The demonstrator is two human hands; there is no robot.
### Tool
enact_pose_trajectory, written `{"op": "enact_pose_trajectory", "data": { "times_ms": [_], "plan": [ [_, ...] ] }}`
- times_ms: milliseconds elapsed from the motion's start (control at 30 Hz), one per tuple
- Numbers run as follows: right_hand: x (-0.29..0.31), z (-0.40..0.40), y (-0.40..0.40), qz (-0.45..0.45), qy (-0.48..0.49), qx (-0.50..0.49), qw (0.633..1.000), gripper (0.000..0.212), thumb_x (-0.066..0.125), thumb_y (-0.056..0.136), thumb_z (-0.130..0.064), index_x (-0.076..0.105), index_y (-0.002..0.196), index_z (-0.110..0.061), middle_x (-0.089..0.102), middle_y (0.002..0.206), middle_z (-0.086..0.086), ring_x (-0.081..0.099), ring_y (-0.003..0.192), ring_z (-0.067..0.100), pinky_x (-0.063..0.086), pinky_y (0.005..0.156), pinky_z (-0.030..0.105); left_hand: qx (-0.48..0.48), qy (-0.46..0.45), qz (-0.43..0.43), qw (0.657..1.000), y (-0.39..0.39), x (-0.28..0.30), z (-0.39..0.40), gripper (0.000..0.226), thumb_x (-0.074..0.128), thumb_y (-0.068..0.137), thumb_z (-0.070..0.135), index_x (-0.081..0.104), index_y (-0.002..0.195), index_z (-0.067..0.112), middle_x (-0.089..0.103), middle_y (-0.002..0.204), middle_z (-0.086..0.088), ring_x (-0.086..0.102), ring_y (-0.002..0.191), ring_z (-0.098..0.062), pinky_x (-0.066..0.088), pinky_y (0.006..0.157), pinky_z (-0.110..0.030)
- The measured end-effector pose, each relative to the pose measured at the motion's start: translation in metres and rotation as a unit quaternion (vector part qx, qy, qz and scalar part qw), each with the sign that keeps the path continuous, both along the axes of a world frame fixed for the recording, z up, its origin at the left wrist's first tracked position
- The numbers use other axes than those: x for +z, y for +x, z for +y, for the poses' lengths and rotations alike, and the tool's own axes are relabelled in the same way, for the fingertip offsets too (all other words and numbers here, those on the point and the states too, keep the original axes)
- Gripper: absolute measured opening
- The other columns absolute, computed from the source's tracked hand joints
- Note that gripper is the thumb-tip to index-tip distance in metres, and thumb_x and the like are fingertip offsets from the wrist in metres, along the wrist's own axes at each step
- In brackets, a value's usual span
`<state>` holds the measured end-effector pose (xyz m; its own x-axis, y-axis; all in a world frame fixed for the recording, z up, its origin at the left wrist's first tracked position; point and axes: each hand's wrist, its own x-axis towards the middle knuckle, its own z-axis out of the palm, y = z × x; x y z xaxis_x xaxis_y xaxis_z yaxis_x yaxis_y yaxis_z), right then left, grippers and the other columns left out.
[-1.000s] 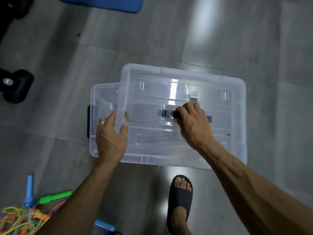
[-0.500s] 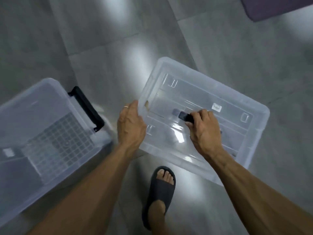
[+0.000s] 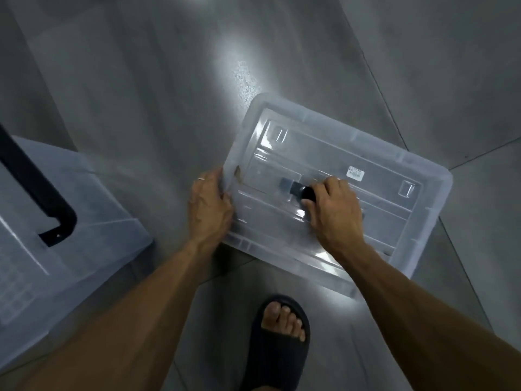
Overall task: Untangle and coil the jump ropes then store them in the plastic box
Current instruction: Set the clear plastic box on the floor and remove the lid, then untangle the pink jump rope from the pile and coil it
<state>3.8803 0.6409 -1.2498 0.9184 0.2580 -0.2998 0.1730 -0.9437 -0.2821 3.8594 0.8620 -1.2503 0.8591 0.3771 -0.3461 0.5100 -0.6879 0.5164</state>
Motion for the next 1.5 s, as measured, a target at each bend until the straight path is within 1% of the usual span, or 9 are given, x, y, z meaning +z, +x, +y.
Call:
{"op": "enact_pose_trajectory", "data": {
  "times_ms": [100, 200, 467, 600, 733, 967, 1167, 1300, 1500],
  "plan": [
    [-0.004, 0.004, 0.004, -0.008, -0.007, 0.007, 1.0, 0.029, 0.059, 0.09, -0.032, 0.061, 0.105, -0.007, 0.058, 0.102, 0.014, 0.053, 0.09, 0.03, 0.045, 0.076, 0.04, 0.015, -0.019, 0.009, 1.0, -0.002, -0.007, 0.004, 0.038, 0.055, 0.087, 0.011, 0.053, 0.125, 0.02, 0.053, 0.11, -0.004, 0.053, 0.1, -0.021, 0.051, 0.089, -0.042],
    [0.013, 0.009, 0.007, -0.02, -0.003, 0.025, 0.999, 0.029, 0.058, 0.089, -0.033, 0.061, 0.103, -0.007, 0.058, 0.097, 0.014, 0.054, 0.086, 0.031, 0.043, 0.075, 0.041, 0.0, -0.025, -0.002, 1.0, -0.011, 0.006, 0.002, 0.047, 0.055, 0.086, 0.017, 0.046, 0.132, 0.018, 0.051, 0.118, -0.007, 0.052, 0.105, -0.024, 0.05, 0.091, -0.044],
    [0.146, 0.075, -0.011, -0.044, 0.07, 0.109, 0.991, 0.037, 0.057, 0.086, -0.034, 0.057, 0.114, -0.009, 0.057, 0.104, 0.013, 0.055, 0.092, 0.029, 0.048, 0.078, 0.046, -0.011, -0.048, -0.037, 0.998, -0.098, 0.139, 0.003, 0.045, 0.063, 0.085, 0.023, 0.052, 0.128, 0.017, 0.055, 0.125, -0.004, 0.051, 0.114, -0.019, 0.035, 0.091, -0.02],
    [0.221, 0.128, -0.041, -0.06, 0.075, 0.167, 0.981, 0.042, 0.057, 0.086, -0.035, 0.055, 0.12, -0.011, 0.058, 0.111, 0.012, 0.055, 0.099, 0.032, 0.045, 0.083, 0.045, -0.016, -0.024, -0.055, 0.998, -0.165, 0.204, 0.04, 0.044, 0.059, 0.082, 0.032, 0.057, 0.122, 0.013, 0.061, 0.114, -0.006, 0.059, 0.102, -0.021, 0.05, 0.087, -0.032],
    [0.281, 0.19, -0.095, -0.071, 0.075, 0.218, 0.97, 0.045, 0.056, 0.088, -0.039, 0.052, 0.125, -0.014, 0.056, 0.113, 0.009, 0.052, 0.103, 0.029, 0.043, 0.086, 0.043, -0.003, 0.008, -0.084, 0.996, -0.246, 0.261, 0.091, 0.042, 0.06, 0.08, 0.031, 0.06, 0.117, 0.012, 0.063, 0.108, -0.005, 0.06, 0.097, -0.02, 0.046, 0.082, -0.025],
    [0.343, 0.318, -0.236, -0.097, 0.116, 0.324, 0.934, 0.045, 0.06, 0.086, -0.038, 0.055, 0.123, -0.012, 0.058, 0.111, 0.01, 0.054, 0.1, 0.029, 0.044, 0.082, 0.042, 0.092, 0.053, -0.084, 0.991, -0.437, 0.311, 0.179, 0.042, 0.052, 0.078, 0.041, 0.063, 0.109, 0.014, 0.065, 0.107, -0.005, 0.064, 0.095, -0.025, 0.056, 0.079, -0.035],
    [0.348, 0.408, -0.359, -0.083, 0.121, 0.467, 0.872, 0.047, 0.06, 0.083, -0.04, 0.054, 0.121, -0.013, 0.058, 0.112, 0.011, 0.055, 0.098, 0.031, 0.049, 0.079, 0.045, 0.224, 0.079, -0.043, 0.97, -0.576, 0.327, 0.205, 0.047, 0.049, 0.075, 0.043, 0.066, 0.108, 0.013, 0.067, 0.107, -0.006, 0.065, 0.098, -0.026, 0.05, 0.084, -0.03],
    [0.321, 0.452, -0.433, -0.022, 0.138, 0.559, 0.817, 0.051, 0.046, 0.077, -0.044, 0.057, 0.113, -0.01, 0.057, 0.1, 0.014, 0.055, 0.09, 0.036, 0.049, 0.071, 0.045, 0.334, 0.078, -0.013, 0.939, -0.646, 0.312, 0.196, 0.044, 0.05, 0.075, 0.041, 0.064, 0.11, 0.018, 0.065, 0.11, 0.0, 0.061, 0.102, -0.022, 0.046, 0.088, -0.03],
    [0.237, 0.462, -0.525, 0.067, 0.124, 0.668, 0.731, 0.042, 0.066, 0.074, -0.033, 0.06, 0.109, -0.009, 0.06, 0.103, 0.014, 0.058, 0.092, 0.037, 0.051, 0.074, 0.044, 0.465, 0.074, 0.061, 0.88, -0.704, 0.252, 0.151, 0.043, 0.045, 0.075, 0.045, 0.063, 0.106, 0.019, 0.064, 0.103, 0.0, 0.061, 0.099, -0.024, 0.052, 0.078, -0.033]
  ]
}}
